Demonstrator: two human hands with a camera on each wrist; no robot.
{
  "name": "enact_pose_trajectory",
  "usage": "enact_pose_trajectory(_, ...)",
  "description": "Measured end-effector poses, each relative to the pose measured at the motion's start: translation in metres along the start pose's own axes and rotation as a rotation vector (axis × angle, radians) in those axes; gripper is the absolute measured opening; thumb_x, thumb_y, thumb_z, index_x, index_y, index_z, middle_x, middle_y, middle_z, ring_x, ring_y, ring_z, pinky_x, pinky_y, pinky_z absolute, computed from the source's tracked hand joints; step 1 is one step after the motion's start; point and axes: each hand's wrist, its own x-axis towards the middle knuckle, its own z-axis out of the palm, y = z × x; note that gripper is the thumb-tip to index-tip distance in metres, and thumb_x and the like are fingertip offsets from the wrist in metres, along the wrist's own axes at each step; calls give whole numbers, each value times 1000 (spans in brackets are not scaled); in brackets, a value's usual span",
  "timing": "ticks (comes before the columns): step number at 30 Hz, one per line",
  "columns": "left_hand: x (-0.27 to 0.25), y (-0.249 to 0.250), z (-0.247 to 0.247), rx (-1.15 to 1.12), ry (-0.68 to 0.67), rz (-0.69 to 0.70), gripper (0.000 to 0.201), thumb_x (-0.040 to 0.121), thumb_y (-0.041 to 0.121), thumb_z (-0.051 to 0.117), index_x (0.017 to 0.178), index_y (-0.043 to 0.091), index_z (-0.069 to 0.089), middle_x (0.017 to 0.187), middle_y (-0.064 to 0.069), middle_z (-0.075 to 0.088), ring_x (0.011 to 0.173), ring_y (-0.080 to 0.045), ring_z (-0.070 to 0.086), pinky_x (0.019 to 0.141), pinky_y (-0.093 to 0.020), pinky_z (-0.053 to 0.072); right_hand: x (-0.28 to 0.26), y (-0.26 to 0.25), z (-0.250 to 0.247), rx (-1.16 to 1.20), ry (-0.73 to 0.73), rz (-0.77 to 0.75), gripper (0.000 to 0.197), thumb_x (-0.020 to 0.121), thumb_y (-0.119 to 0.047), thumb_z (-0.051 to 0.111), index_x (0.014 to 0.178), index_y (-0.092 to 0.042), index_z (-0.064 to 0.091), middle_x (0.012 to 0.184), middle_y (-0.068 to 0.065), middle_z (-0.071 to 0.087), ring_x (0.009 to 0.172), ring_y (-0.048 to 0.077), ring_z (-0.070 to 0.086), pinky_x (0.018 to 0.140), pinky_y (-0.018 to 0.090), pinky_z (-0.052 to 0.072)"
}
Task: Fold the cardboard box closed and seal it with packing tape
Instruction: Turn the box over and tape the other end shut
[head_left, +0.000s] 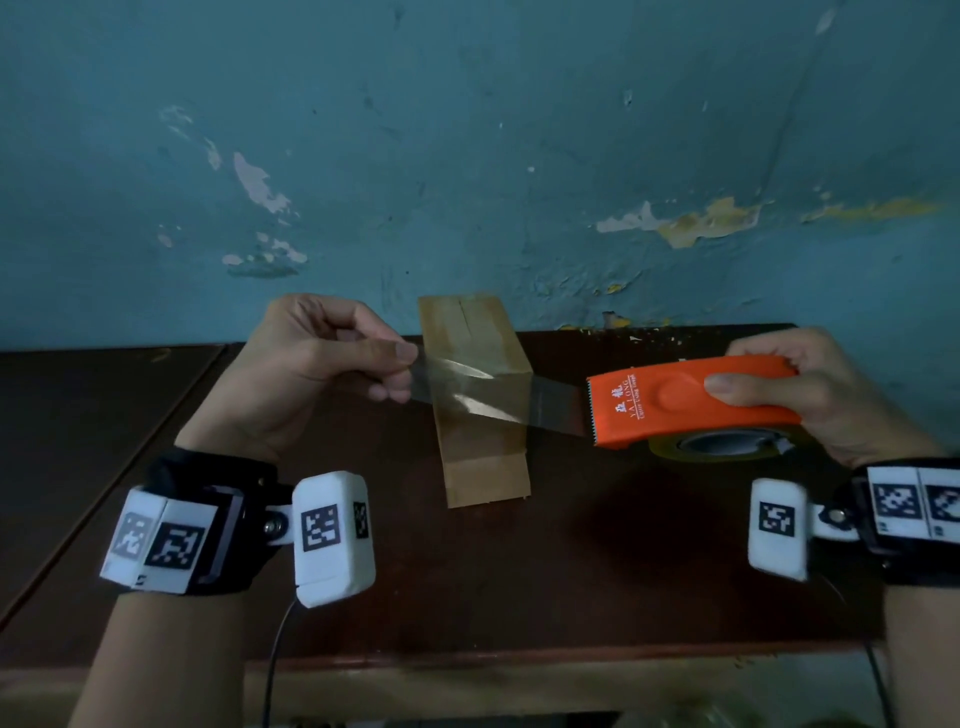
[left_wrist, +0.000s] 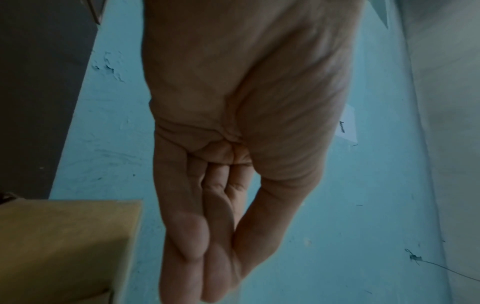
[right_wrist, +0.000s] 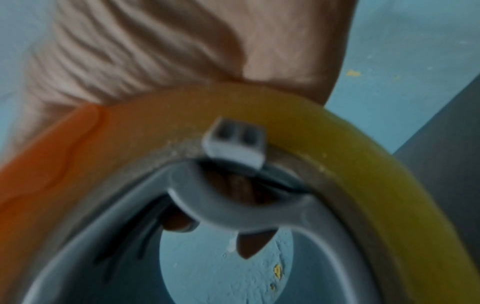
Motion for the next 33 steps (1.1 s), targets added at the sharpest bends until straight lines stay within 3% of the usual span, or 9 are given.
enact_pose_trajectory(3,-1,3,8,-5,-8,8,17,68,8,78,70,-5,68,59,-18,69,49,-20,67,49,-19,52,-3,-9,6,-39,-12,-21,26,74,-22,81,63,-5,66,49,3,53,42,12,50,45,14,38)
enact_pose_trajectory(11,-2,11,25,22,-80,4,28,64,13,82,73,-10,68,64,-22,71,53,-24,70,52,-22,57,1,-18,13,-192,69,14,42,67,-43,79,65,-2,68,47,4,55,40,9,50,44,12,36)
enact_pose_trajectory(16,-3,11,35,45,-142,0,16,70,7,80,71,-5,70,65,-21,71,54,-24,69,53,-24,56,2,-20,17,-210,116,37,42,69,-41,79,64,-1,67,44,1,56,37,7,50,41,11,36)
enact_pose_trajectory(21,-5,14,41,62,-179,-7,17,72,5,81,70,-7,69,63,-20,71,55,-25,68,52,-24,54,6,-19,17,-196,182,74,34,76,-33,81,62,-6,68,45,1,58,37,6,51,41,11,36)
enact_pose_trajectory(23,-6,14,43,78,-197,-16,18,74,4,81,72,-9,69,65,-21,71,57,-26,69,53,-24,55,7,-19,17,-205,202,79,32,77,-31,82,63,-6,68,45,0,59,37,5,51,41,12,36)
enact_pose_trajectory(25,-6,14,46,92,-208,-25,16,76,3,81,73,-8,70,67,-23,72,58,-26,69,54,-24,55,7,-19,19,-225,218,82,32,78,-31,82,66,-4,71,49,4,62,40,8,55,47,20,41)
enact_pose_trajectory(28,-7,15,49,108,-222,-34,13,78,2,81,72,-4,71,68,-23,72,59,-27,69,53,-23,56,8,-19,20,-231,259,100,34,79,-32,83,66,-3,72,51,6,64,43,11,57,56,29,39)
enact_pose_trajectory(33,-8,16,52,88,-227,-36,13,77,2,81,72,-4,71,67,-23,71,61,-30,69,53,-23,55,7,-21,23,-190,292,111,42,80,-33,82,64,3,66,45,0,57,41,13,54,48,23,40)
